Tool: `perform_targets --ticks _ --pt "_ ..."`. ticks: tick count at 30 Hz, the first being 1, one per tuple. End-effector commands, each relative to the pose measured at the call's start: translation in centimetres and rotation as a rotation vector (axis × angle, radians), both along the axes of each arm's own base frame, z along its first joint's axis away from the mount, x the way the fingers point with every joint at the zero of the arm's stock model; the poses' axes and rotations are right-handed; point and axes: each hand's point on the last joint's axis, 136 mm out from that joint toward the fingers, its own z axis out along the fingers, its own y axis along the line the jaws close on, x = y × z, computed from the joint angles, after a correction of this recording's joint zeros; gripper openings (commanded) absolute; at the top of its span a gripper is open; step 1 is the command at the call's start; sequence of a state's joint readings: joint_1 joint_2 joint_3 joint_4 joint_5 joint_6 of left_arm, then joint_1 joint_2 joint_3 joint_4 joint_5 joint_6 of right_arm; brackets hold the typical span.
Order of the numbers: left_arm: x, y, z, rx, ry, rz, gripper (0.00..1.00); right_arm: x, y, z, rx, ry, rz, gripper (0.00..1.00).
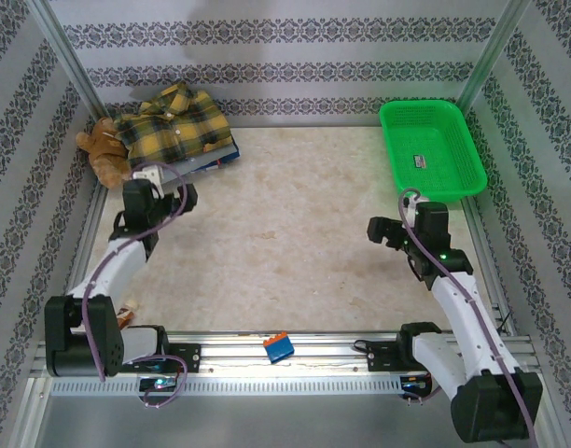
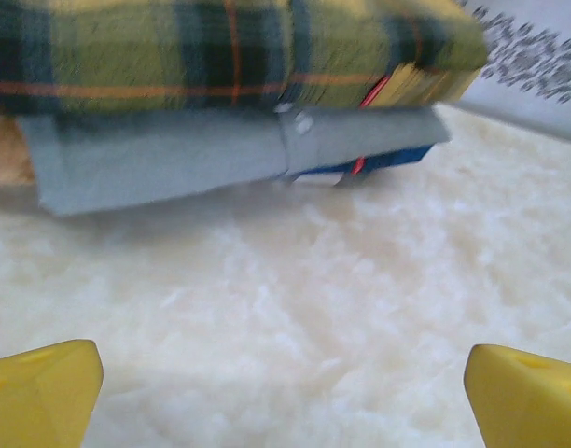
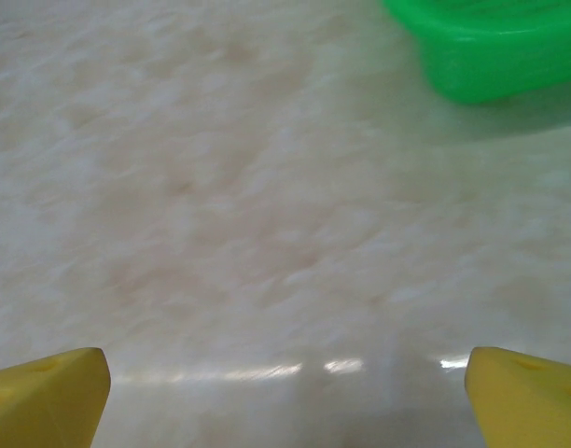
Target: Fold and stack the long sleeve shirts
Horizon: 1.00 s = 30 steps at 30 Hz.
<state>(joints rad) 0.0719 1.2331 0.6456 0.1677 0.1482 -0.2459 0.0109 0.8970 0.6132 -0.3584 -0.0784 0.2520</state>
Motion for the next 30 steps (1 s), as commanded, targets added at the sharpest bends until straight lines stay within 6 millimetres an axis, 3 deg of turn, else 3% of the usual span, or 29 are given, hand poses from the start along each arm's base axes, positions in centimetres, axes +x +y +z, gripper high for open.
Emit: perform_targets --ticks 1,4,8,11,15,18,19,22,23,30 --pt "0.4 2.3 0.6 0.151 -0.133 0.076 1.00 2.9 -4.3 -0.3 -0.130 -0.119 -0.148 0.98" --pt "0.8 2.3 -1.1 0.183 -0.148 0.070 1.00 4.1 -5.8 -1.9 -0.169 -0.140 -0.212 0.98" --pt "1.1 1.7 -4.8 0.226 -0.126 0.023 1.00 4.4 -7.5 -2.9 -0.253 -0.250 -0.298 0.98" --pt "0.7 0.3 -6.5 0.267 -0.198 -0.021 1.00 4.3 -5.5 -2.2 -0.273 -0.357 -0.214 0.98" --pt "0.9 -0.8 -6.8 0.282 -0.195 -0.075 1.00 5.6 -2.6 -1.6 -0.327 -0.439 -0.077 0.98" --pt "1.1 -1.2 -6.9 0.272 -0.173 -0.105 1.00 9.2 -0.1 -1.7 -0.384 -0.456 0.019 0.98" --pt "1.2 -1.3 -6.9 0.272 -0.181 -0.114 1.00 10.0 -0.4 -2.5 -0.400 -0.426 -0.006 0.98" --pt "1.4 -1.0 -6.9 0.255 -0.174 -0.104 0.99 9.9 -4.6 -3.2 -0.278 -0.445 -0.183 0.98" --pt "1.5 -0.9 -6.9 0.252 -0.174 -0.103 1.00 9.9 -4.1 -4.1 -0.286 -0.440 -0.145 0.98" --pt "1.6 -0.6 -7.0 0.243 -0.159 -0.093 1.00 10.3 -3.3 -3.9 -0.296 -0.410 -0.106 0.98"
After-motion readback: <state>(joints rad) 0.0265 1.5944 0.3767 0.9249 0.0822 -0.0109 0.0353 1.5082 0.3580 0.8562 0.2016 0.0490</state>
